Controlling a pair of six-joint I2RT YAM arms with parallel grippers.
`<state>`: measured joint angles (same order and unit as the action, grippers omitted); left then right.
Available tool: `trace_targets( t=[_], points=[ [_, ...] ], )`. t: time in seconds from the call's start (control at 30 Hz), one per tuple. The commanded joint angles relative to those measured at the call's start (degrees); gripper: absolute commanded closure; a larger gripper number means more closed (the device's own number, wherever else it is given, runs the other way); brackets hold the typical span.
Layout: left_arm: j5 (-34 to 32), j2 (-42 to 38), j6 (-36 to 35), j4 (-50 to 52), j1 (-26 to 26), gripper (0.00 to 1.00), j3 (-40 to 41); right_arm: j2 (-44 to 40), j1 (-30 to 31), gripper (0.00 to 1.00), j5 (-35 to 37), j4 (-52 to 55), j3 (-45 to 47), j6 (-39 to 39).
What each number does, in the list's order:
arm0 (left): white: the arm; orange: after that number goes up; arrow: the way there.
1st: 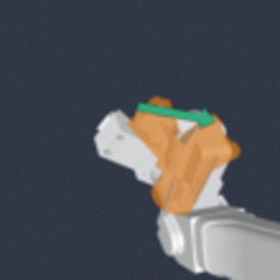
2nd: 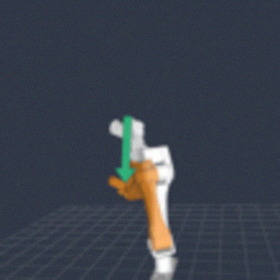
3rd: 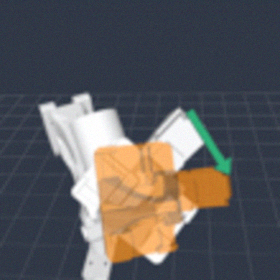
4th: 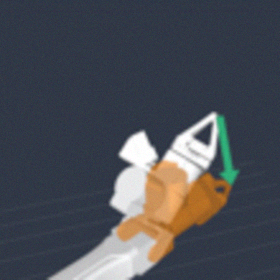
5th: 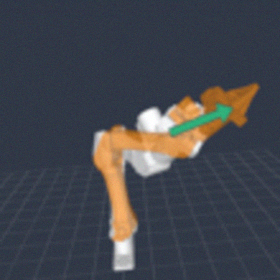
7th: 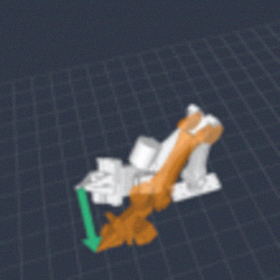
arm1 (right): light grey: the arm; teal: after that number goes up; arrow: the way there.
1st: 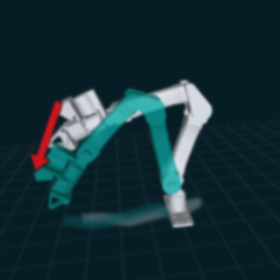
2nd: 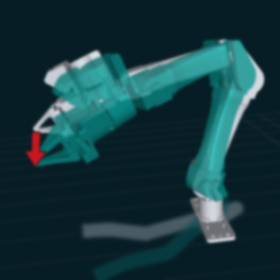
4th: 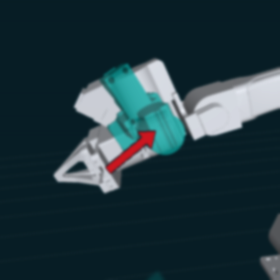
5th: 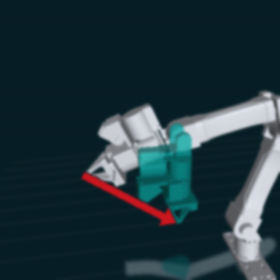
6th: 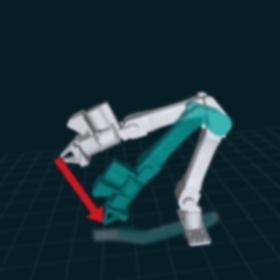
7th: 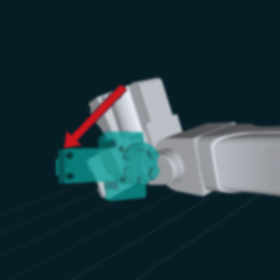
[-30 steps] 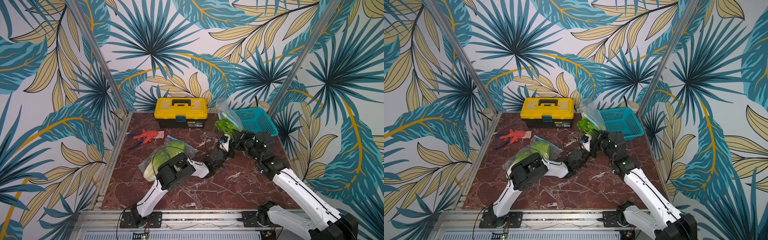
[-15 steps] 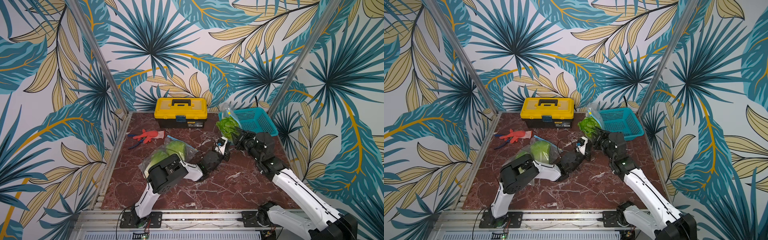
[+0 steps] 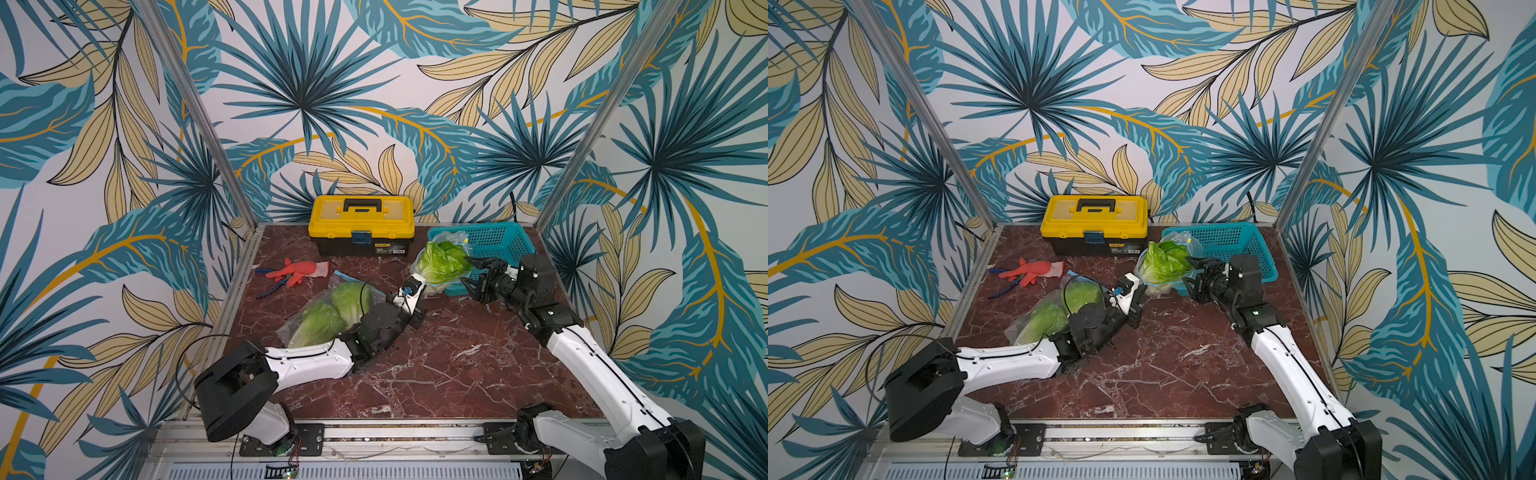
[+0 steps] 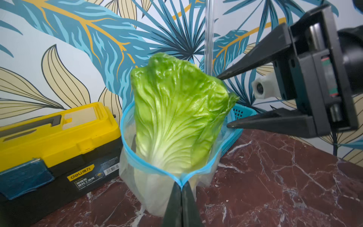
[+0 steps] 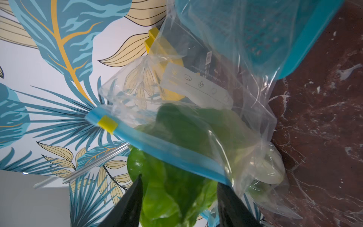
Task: Put the chinese cabbages into a zipper bag and zip it
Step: Place the Chinese cabbage in the zipper food storage bag.
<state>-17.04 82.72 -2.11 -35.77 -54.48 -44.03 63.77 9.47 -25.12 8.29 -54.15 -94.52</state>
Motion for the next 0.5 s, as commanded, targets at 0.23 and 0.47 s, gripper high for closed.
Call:
trace_targets(
  t=[0.23, 0.47],
  points=[
    [16.6, -7.5, -5.9, 32.4, 6.2, 1.00, -22.8, 10.7, -4.2, 0.37, -3.4, 42.2, -38.4, 50.5],
    [22.6, -3.5, -5.3, 50.3, 10.2, 1.00, -44.6, 11.3, -4.3, 0.39, -0.2, 43.6, -39.9, 58.7]
  ],
)
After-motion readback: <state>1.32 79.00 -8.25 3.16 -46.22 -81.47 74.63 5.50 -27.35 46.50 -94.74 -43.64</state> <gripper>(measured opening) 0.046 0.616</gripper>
